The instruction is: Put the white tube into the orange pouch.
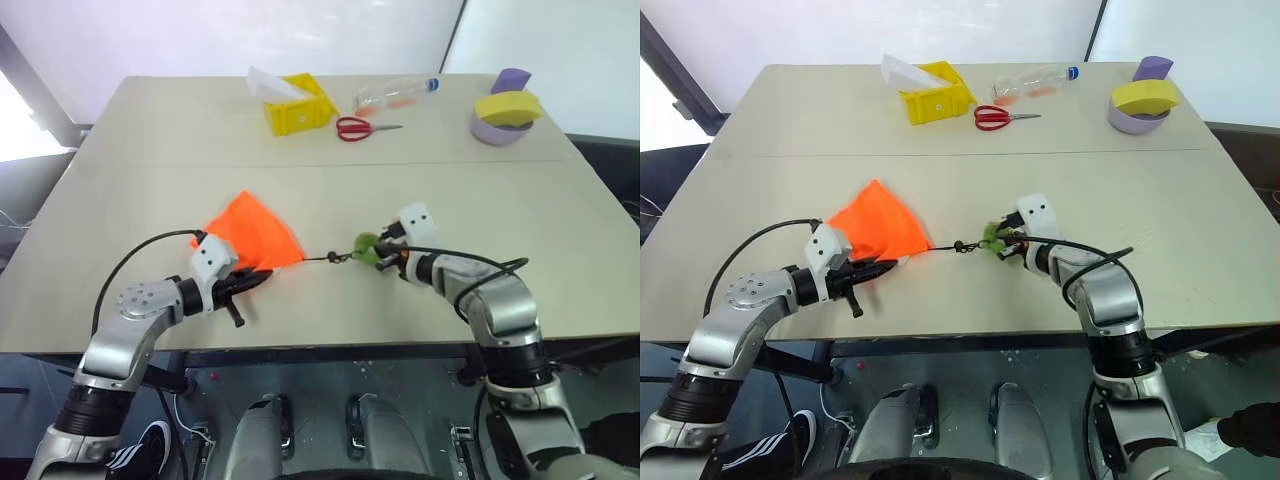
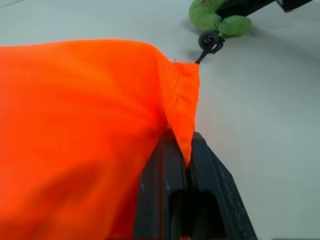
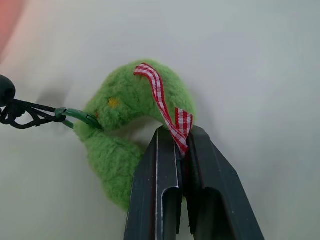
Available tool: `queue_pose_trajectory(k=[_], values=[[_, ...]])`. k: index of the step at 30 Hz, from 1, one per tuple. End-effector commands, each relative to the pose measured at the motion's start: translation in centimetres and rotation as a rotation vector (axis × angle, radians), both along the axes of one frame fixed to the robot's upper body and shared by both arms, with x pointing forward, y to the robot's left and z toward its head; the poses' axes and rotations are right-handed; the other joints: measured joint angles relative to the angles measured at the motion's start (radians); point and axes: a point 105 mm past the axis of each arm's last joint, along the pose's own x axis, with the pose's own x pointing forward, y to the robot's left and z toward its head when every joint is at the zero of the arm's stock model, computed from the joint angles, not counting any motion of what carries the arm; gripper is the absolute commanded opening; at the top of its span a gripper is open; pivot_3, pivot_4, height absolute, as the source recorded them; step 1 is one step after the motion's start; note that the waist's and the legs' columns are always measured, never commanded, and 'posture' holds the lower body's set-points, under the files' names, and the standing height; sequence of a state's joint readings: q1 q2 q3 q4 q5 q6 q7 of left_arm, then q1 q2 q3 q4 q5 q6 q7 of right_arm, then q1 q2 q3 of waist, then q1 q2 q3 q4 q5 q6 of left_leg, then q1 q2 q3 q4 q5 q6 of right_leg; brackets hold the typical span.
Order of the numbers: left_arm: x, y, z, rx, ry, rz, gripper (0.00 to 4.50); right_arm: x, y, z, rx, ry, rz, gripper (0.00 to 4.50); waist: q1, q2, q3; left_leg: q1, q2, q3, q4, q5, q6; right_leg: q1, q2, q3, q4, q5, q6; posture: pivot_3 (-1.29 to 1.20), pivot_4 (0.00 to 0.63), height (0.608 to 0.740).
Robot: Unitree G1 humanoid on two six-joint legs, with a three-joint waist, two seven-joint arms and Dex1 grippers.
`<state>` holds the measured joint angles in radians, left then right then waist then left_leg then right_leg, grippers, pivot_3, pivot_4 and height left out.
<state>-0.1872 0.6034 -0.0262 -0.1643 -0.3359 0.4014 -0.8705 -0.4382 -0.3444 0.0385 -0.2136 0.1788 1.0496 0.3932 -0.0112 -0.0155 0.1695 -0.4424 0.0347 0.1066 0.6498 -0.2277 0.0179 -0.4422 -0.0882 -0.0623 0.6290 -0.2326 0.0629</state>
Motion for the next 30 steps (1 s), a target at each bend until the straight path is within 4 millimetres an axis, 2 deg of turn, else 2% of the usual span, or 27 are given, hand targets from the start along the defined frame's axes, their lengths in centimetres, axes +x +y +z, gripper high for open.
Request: queue_pose_trajectory(k=[1,4,7,13,14,18,22,25,28,30], values=[[-0.3,0.3,0.4,0.024,-0.02,-0.016,0.0,-0.3,-2.9,-0.7,-0.035,0.033,-0.1,0.03,0.0,0.0,0.0,0.0,0.0,0.0,0.0,0.0,0.0,0.0,0.0,0.0,0.0,0.0,0.0,0.0,0.15,0.74],[-0.3,0.5,0.5,-0.006,0.011,-0.019,0.0,-0.1,-4.0,-0.4,-0.047,0.029,-0.121,0.03,0.001,0.0,0.0,0.0,0.0,0.0,0.0,0.0,0.0,0.0,0.0,-0.001,0.0,0.0,0.0,0.0,0.15,0.74],[-0.3,0.5,1.3,-0.068,0.033,-0.032,0.91,0.0,-4.2,-0.3,-0.048,0.026,-0.128,0.0,0.002,0.0,0.0,0.0,0.0,0.0,0.0,0.0,0.0,0.0,0.0,-0.001,0.0,0.0,0.0,0.0,0.15,0.74],[-1.5,0.1,3.7,-0.18,0.058,-0.139,4.08,0.0,-3.3,-0.4,-0.044,0.027,-0.095,0.0,0.0,0.0,0.0,0.0,0.0,0.0,0.001,0.0,0.0,0.0,0.0,-0.001,0.0,0.0,0.0,0.0,0.15,0.74],[-1.5,0.2,4.0,-0.17,0.039,-0.147,4.48,0.1,-3.3,-0.4,-0.045,0.027,-0.094,0.0,-0.001,0.0,0.0,0.0,0.0,0.0,0.001,0.0,0.0,0.0,0.0,-0.001,0.0,0.0,0.0,0.0,0.15,0.74],[-0.9,-0.4,5.5,-0.167,-0.004,-0.174,4.48,0.3,-3.7,-0.4,-0.079,0.014,-0.086,0.0,0.002,0.0,0.0,0.0,0.0,-0.001,0.001,0.0,0.0,0.001,0.0,-0.001,0.0,0.0,0.0,0.0,0.15,0.74],[0.7,-3.2,7.0,-0.2,-0.087,-0.225,4.48,0.5,-4.4,-0.2,-0.079,0.011,-0.097,0.0,0.005,0.0,0.0,0.0,-0.002,-0.001,0.002,0.002,0.003,0.003,0.0,-0.001,0.0,0.0,0.0,0.0,0.15,0.74],[2.2,-5.9,6.1,-0.147,-0.121,-0.261,4.48,0.7,-3.7,-0.1,-0.074,0.0,-0.071,0.0,0.003,0.0,0.0,0.001,-0.003,0.0,0.004,0.002,0.005,0.005,0.0,-0.001,0.0,0.001,0.001,0.0,0.15,0.74],[3.5,-8.3,3.3,0.017,-0.139,-0.351,4.48,0.8,-3.0,0.1,-0.073,-0.009,-0.051,0.0,0.001,0.0,0.0,0.0,-0.003,0.0,0.006,0.003,0.005,0.005,0.0,-0.001,0.0,0.002,0.001,0.0,0.15,0.74],[4.6,-9.9,4.0,-0.056,-0.103,-0.395,4.48,1.0,-2.9,0.2,-0.065,-0.013,-0.053,0.0,0.001,-0.001,0.0,0.0,-0.003,0.0,0.006,0.003,0.005,0.004,0.001,-0.001,0.001,0.002,0.001,0.0,0.15,0.74]])
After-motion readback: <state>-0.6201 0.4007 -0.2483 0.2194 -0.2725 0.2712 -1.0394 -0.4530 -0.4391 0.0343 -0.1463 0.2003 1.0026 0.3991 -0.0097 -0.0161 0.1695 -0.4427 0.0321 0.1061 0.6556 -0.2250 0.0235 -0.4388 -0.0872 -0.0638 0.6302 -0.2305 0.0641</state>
